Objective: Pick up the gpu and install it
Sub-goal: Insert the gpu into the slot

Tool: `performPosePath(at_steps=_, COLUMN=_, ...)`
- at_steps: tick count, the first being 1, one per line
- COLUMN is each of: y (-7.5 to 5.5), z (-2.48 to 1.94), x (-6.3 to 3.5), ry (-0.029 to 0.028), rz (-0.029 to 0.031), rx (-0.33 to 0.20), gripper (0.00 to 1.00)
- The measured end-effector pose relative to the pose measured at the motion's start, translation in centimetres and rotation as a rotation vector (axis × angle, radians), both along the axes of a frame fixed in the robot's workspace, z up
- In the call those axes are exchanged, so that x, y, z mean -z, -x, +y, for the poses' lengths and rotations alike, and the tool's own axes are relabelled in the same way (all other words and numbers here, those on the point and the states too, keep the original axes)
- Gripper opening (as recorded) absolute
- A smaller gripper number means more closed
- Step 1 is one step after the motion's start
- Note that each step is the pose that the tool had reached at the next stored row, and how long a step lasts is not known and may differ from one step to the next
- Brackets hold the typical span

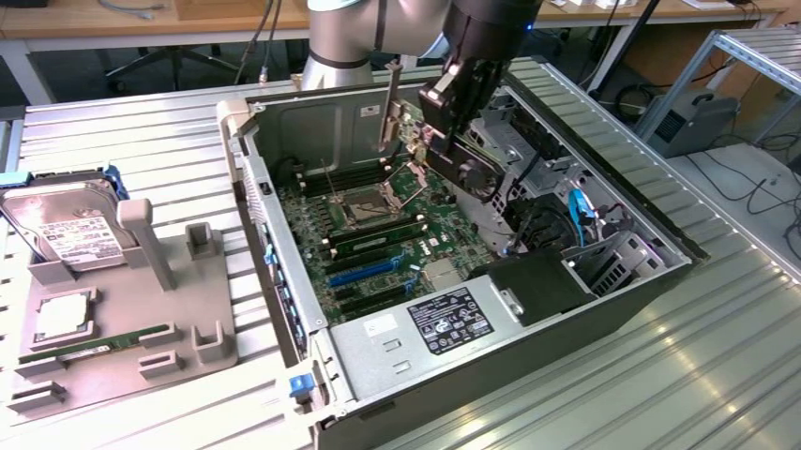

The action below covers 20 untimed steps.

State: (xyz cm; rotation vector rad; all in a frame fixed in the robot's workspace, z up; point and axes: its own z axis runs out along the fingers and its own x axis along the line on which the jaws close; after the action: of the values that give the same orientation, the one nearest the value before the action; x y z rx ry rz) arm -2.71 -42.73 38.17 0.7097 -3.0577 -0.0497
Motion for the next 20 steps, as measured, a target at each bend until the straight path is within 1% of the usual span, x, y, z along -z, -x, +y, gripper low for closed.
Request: performPosePath(at_steps=20, y=0.0, z=0.0, x=0.0, ry=0.0, rz=0.0, rx=-0.047, gripper=0.27)
